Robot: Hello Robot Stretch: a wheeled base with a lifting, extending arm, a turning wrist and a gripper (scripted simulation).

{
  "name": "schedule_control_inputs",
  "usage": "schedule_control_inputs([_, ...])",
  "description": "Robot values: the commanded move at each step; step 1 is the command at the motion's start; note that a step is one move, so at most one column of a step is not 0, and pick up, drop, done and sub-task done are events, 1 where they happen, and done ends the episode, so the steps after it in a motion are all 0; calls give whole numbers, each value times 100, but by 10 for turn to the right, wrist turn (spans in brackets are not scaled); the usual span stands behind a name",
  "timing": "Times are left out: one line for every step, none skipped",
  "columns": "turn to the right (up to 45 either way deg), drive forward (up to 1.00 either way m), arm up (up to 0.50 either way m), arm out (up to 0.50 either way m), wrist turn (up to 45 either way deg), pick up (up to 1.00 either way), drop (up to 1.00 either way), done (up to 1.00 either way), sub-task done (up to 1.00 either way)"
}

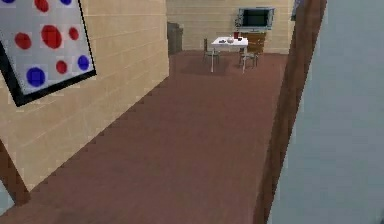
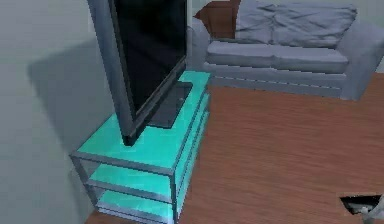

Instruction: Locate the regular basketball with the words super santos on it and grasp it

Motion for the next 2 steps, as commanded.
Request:
schedule_control_inputs([-150,0,0,0,0,0,0,0,0])
schedule_control_inputs([0,85,0,0,0,0,0,0,0])
